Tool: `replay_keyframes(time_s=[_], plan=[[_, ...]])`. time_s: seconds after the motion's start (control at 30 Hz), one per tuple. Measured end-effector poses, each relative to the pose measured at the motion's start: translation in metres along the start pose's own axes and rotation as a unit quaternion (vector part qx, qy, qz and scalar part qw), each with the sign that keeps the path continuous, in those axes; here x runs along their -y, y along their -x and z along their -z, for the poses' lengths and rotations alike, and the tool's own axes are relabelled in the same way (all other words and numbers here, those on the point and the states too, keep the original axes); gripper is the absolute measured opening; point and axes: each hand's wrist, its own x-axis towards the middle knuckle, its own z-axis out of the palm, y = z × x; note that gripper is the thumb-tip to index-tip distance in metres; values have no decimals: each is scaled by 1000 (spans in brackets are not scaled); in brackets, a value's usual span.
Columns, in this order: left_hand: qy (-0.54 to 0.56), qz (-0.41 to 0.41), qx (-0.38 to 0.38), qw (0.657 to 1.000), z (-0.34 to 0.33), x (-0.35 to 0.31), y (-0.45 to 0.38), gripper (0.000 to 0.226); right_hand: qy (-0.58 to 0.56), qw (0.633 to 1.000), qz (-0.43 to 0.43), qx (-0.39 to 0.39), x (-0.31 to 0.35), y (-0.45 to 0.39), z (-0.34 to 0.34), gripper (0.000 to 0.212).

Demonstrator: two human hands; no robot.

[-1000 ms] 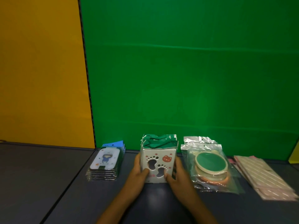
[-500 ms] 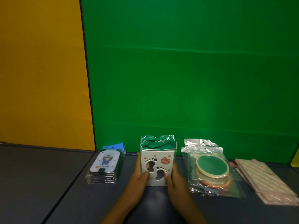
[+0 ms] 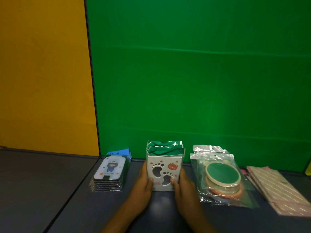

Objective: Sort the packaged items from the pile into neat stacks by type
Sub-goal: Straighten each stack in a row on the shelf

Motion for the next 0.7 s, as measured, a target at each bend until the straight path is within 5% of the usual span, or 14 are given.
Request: replay_keyframes(time_s=[0.4,0.57,0.7], plan=[[-14,18,-6,1000,1,-1,0,36,42,998,42,-10,10,5,8,48],[166,86,-1,982,0,-9,-3,41,293,946,137,-3,46,0,25,77],[364,186,59,911,0,-21,-2,46,369,914,166,20,82,-8,34,78]])
